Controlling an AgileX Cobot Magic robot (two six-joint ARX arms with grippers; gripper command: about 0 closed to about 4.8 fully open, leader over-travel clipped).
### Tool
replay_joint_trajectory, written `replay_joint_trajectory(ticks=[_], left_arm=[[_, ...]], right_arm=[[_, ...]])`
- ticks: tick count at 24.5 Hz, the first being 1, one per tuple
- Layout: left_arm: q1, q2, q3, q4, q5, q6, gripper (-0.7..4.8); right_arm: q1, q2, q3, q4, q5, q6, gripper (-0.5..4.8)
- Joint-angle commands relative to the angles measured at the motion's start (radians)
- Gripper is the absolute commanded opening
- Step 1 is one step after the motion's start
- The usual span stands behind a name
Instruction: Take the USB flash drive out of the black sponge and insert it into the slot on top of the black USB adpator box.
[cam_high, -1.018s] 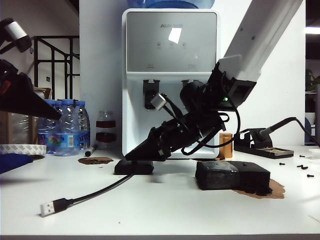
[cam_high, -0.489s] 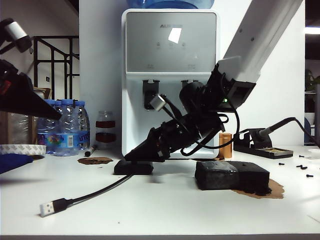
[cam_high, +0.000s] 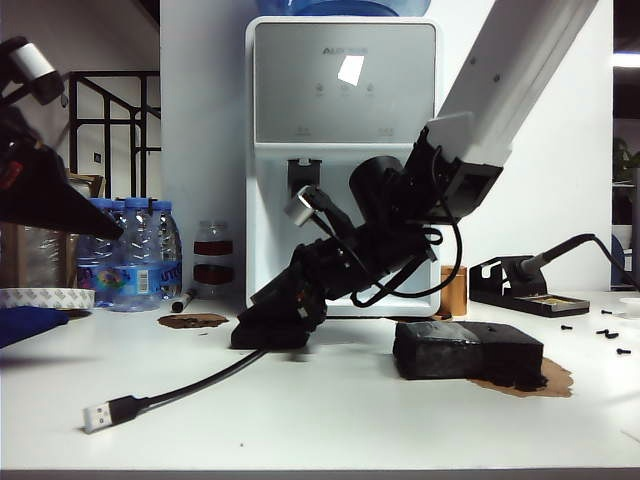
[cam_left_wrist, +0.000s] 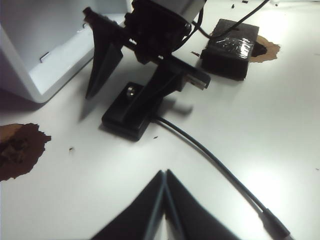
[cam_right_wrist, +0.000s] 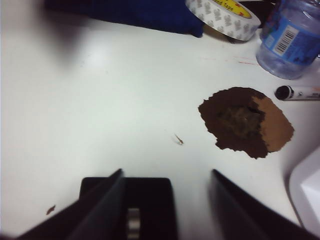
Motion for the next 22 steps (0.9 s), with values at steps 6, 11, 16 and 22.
replay_joint_trajectory(ticks=[6,11,16,22], left_arm=[[0.002,-0.001,0.002,0.008,0.006,0.005,-0.04],[0.002,-0.001,0.002,0.009,0.006,0.005,-0.04],[0.002,-0.001,0.002,0.010,0.006,0.005,-0.04],[0.002,-0.001,0.002,0.024,0.005,0.005,-0.04]], right_arm=[[-0.007,-0.013,-0.048,-0.212,0.159,0.095,3.80],[-0.016,-0.084,-0.052,-0.213,0.135,0.131,3.79],[-0.029,-0.147,-0.082,-0.193,0.109,0.164,3.79],[-0.048,-0.285,-0.177,-0.143,0.114,0.172,3.78]])
